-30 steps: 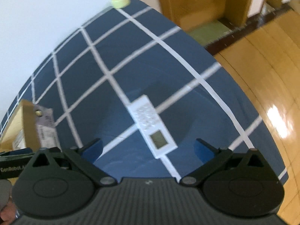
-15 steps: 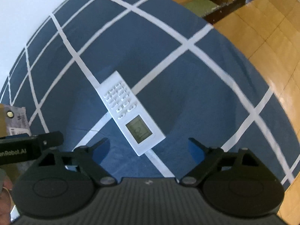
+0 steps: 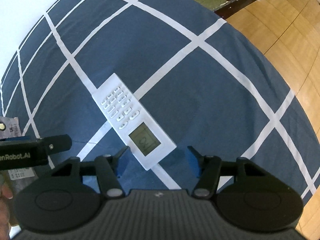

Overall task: Organize objects
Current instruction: 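Close the right gripper around the white air-conditioner remote, then lift the remote with the right gripper and carry it over the box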

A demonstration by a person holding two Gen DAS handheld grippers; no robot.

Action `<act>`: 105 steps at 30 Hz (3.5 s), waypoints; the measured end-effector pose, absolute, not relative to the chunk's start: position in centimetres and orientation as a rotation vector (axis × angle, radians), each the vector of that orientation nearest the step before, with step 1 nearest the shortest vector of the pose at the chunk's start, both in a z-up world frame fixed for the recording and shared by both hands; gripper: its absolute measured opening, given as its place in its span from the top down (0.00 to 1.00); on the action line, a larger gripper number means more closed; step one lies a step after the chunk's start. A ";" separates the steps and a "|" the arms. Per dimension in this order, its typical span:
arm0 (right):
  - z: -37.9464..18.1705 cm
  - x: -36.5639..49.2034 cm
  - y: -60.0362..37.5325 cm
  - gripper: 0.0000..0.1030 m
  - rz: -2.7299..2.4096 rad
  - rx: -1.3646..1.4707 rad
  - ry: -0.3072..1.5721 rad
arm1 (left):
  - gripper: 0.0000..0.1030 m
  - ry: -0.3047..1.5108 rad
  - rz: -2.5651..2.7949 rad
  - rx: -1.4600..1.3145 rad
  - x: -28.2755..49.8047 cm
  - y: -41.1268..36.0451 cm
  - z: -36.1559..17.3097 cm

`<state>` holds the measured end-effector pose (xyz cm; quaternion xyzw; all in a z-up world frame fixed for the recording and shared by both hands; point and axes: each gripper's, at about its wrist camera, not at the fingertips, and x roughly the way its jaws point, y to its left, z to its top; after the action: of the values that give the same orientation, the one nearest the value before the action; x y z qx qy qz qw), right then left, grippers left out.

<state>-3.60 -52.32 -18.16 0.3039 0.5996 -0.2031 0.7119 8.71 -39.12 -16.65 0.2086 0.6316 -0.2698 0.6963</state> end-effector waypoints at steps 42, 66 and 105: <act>-18.3 -1.8 -57.7 0.31 -0.449 0.858 1.225 | 0.01 1.448 -0.793 0.496 7.6 -46.8 -19.1; -19.2 -0.3 -57.8 0.36 -0.404 0.798 1.285 | 0.29 1.479 -0.860 0.469 7.4 -47.4 -18.7; -5.6 6.6 -38.4 0.36 0.034 0.428 1.207 | 0.30 1.297 -0.481 0.121 9.4 -25.6 -5.2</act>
<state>6.57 -38.42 -5.56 0.1997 0.5630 0.0156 0.8018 9.35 -25.64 -5.18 0.0556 0.5976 -0.2217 0.7685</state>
